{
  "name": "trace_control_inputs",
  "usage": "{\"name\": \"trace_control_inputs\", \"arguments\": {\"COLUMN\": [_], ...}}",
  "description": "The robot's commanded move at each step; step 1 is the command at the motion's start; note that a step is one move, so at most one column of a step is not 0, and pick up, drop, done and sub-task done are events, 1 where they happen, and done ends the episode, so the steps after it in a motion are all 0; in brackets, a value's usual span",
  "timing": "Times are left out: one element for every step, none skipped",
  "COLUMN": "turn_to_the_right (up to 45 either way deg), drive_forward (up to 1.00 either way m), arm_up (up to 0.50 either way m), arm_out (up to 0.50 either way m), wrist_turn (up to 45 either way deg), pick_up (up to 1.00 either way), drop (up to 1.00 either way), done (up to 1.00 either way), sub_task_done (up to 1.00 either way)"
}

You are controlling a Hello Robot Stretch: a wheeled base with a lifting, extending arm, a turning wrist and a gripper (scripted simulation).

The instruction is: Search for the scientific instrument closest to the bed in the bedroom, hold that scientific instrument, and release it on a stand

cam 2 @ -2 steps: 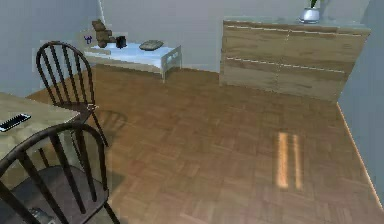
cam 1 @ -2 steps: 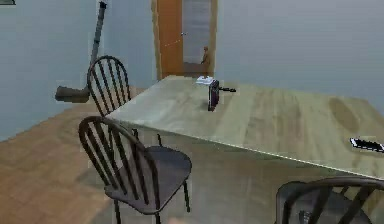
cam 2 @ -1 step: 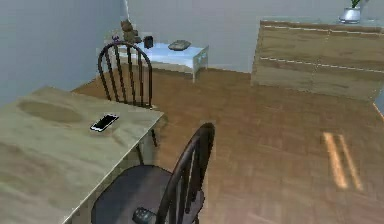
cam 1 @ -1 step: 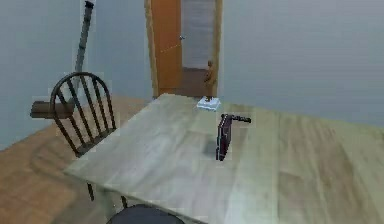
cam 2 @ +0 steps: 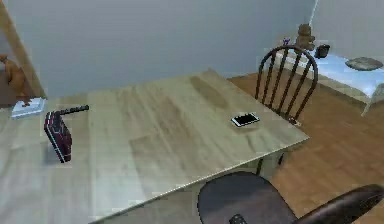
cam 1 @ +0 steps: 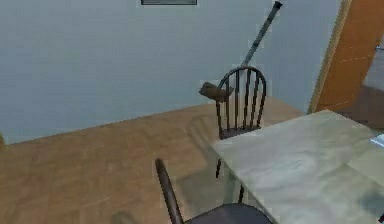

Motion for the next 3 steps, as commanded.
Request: {"name": "trace_control_inputs", "arguments": {"turn_to_the_right": [-30.0, 0.0, 0.0], "drive_forward": [0.00, 0.00, 0.00], "arm_up": [0.00, 0.50, 0.38], "arm_out": [0.00, 0.00, 0.00], "wrist_turn": [0.0, 0.0, 0.0], "pick_up": [0.00, 0.00, 0.00], "drop": [0.00, 0.00, 0.00], "done": [0.00, 0.00, 0.00], "sub_task_done": [0.00, 0.00, 0.00]}}
